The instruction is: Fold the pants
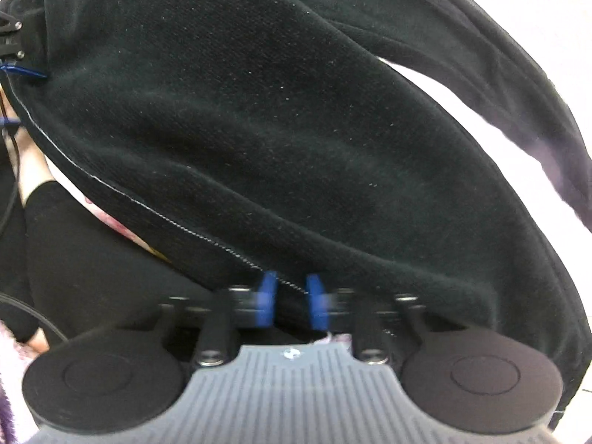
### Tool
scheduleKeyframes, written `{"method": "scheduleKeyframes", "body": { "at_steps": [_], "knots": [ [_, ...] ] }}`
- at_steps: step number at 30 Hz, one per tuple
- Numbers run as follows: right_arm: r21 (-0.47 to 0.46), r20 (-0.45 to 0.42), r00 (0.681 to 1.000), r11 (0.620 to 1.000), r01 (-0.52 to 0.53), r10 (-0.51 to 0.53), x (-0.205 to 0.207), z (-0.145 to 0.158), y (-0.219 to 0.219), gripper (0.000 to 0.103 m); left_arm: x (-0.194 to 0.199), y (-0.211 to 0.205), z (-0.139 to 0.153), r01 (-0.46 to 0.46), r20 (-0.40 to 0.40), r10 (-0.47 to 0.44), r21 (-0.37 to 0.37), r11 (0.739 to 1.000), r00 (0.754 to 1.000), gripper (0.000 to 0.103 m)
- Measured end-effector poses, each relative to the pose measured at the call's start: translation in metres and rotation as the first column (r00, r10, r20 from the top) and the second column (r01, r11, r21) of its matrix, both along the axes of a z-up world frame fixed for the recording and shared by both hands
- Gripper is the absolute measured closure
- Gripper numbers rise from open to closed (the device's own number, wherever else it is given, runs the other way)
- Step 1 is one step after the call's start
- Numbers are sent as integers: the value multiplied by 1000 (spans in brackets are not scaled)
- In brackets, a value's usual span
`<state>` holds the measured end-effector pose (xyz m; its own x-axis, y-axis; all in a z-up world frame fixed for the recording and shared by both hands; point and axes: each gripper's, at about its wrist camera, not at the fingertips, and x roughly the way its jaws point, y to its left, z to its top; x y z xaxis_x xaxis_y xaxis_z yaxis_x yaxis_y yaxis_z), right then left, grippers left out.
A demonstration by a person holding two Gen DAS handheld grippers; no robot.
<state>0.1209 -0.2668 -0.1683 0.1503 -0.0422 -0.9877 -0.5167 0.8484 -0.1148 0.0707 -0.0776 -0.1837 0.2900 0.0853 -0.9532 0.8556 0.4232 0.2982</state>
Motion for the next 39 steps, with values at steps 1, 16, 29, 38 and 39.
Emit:
{"method": "scheduleKeyframes", "body": {
  "at_steps": [1,16,29,38,39],
  "knots": [
    [-4,6,1000,1000,-2,2,-1,2,-1,103,2,3,6,-22,-3,22,-27,999,1000,73],
    [-75,107,981,985,-157,164,-19,30,19,32,54,46,111,-251,157,313,-321,913,937,84],
    [-125,318,948,991,42,0,68,73,-26,98,116,45,136,-311,193,400,-370,875,896,85],
    [-119,249,967,989,90,-58,173,32,-27,100,203,41,91,-371,154,435,-323,871,887,85],
    [-111,230,971,990,92,-64,180,25,-28,100,211,43,84,-375,137,433,-317,871,891,84]
  ]
}}
